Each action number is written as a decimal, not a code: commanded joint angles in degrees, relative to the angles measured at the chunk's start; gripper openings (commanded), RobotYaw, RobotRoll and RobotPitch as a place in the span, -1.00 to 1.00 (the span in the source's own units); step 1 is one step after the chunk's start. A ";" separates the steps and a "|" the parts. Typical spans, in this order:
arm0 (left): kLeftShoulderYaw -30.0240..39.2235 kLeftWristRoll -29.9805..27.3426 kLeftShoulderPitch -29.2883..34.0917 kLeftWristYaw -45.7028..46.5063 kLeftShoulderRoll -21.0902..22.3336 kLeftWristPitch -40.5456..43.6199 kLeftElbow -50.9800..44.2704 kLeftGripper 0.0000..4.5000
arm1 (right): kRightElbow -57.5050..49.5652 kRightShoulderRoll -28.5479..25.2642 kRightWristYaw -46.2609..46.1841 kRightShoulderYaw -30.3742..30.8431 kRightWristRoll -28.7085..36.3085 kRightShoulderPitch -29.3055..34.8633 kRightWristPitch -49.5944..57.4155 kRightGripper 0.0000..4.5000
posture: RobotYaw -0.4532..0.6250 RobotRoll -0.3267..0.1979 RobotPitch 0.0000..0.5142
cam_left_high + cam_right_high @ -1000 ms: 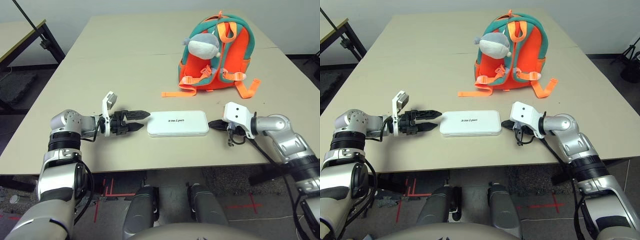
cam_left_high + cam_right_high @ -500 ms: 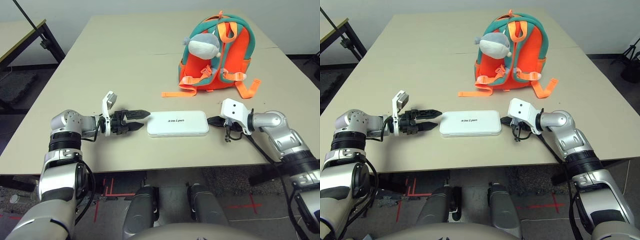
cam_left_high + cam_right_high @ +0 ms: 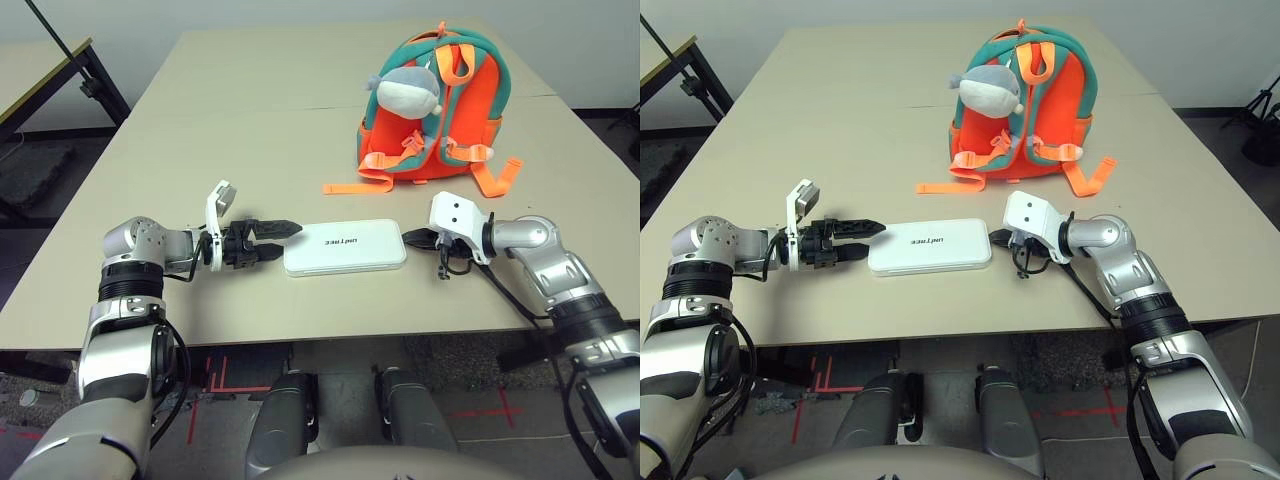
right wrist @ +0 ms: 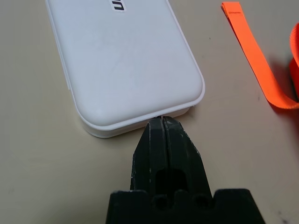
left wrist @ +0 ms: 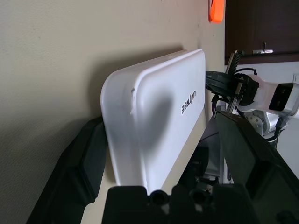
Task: Put the pencil case into the backpack and zip it.
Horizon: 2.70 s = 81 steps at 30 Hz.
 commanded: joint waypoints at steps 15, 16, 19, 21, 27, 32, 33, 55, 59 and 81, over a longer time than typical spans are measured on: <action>-3.51 1.47 6.83 2.68 -3.23 4.81 -7.83 1.00 | -3.15 2.12 0.01 1.92 0.15 -1.00 2.01 -0.98 | -0.42 0.25 -0.53; -3.55 1.66 7.01 2.85 -3.27 4.70 -7.94 0.92 | -3.01 2.15 -0.02 1.92 0.15 -1.10 1.94 -0.99 | -0.42 0.25 -0.53; -3.46 1.66 7.49 3.12 -3.25 4.73 -8.46 0.58 | -2.74 2.15 -0.15 1.90 0.15 -1.24 1.72 -1.00 | -0.42 0.25 -0.53; -3.33 1.47 7.61 3.24 -3.20 4.70 -8.62 0.24 | -2.60 2.11 -0.22 1.91 0.15 -1.25 1.57 -1.00 | -0.42 0.25 -0.53; -2.26 1.28 6.90 2.74 -2.74 3.97 -8.48 -0.26 | -1.82 1.99 -0.33 1.92 0.11 -1.26 1.12 -1.00 | -0.42 0.25 -0.51; 1.32 0.38 5.09 2.63 -2.61 2.41 -7.79 -0.41 | -1.27 1.84 -0.58 1.95 -0.19 -0.95 0.84 -1.00 | -0.41 0.25 -0.52; 2.19 0.14 4.58 2.63 -2.58 2.15 -7.79 -0.41 | -1.06 1.74 -0.62 1.96 -0.30 -0.89 0.74 -1.00 | -0.41 0.25 -0.53; 10.71 -5.76 0.09 -0.50 1.47 1.71 -12.89 -0.43 | 5.45 -0.26 -0.90 1.18 -0.92 -1.65 -2.77 1.00 | -0.40 0.25 -0.53; 14.12 -7.58 -0.23 -0.14 2.33 1.71 -15.53 -0.43 | 5.33 -0.56 -1.20 -0.36 0.73 -1.10 -0.01 1.00 | -0.40 0.25 -0.51; 28.17 -11.03 -7.84 3.81 4.14 -25.73 -12.84 -0.43 | -12.20 -2.10 -18.55 -29.35 26.24 -1.76 37.07 1.00 | -0.43 0.25 -0.49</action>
